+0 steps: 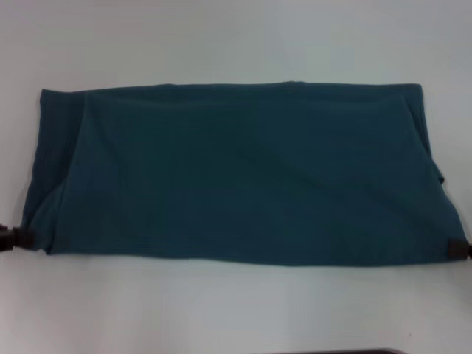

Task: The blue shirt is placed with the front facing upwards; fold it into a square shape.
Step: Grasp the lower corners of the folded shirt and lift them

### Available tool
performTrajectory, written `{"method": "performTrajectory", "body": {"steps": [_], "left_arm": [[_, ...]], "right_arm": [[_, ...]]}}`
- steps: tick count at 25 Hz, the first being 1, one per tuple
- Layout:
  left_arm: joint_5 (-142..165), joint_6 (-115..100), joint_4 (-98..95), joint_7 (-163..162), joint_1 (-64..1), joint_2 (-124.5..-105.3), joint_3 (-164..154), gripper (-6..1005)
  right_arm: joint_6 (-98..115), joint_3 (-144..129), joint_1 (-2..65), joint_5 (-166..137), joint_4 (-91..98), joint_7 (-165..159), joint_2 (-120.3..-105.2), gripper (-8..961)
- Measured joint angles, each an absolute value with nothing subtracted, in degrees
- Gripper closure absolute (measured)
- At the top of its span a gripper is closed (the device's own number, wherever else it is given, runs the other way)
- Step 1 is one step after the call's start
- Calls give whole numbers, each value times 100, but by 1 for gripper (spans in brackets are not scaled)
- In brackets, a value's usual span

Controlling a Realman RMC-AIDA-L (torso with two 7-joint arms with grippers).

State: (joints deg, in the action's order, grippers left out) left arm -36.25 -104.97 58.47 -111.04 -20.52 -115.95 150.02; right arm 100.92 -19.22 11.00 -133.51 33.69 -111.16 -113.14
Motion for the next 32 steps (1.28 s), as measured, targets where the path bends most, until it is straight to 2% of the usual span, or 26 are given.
{"method": "performTrajectory", "body": {"steps": [24, 32], "left_arm": [[-3520, -11164, 5765, -10704, -1334, -11490, 15244, 998], [-3413, -11098, 5588, -10624, -1305, -11477, 15249, 998]], "right_arm": [[10498, -1644, 242, -13390, 3340, -10570, -11346, 848], [10495, -1576, 194, -13454, 3333, -10524, -11346, 845]]}}
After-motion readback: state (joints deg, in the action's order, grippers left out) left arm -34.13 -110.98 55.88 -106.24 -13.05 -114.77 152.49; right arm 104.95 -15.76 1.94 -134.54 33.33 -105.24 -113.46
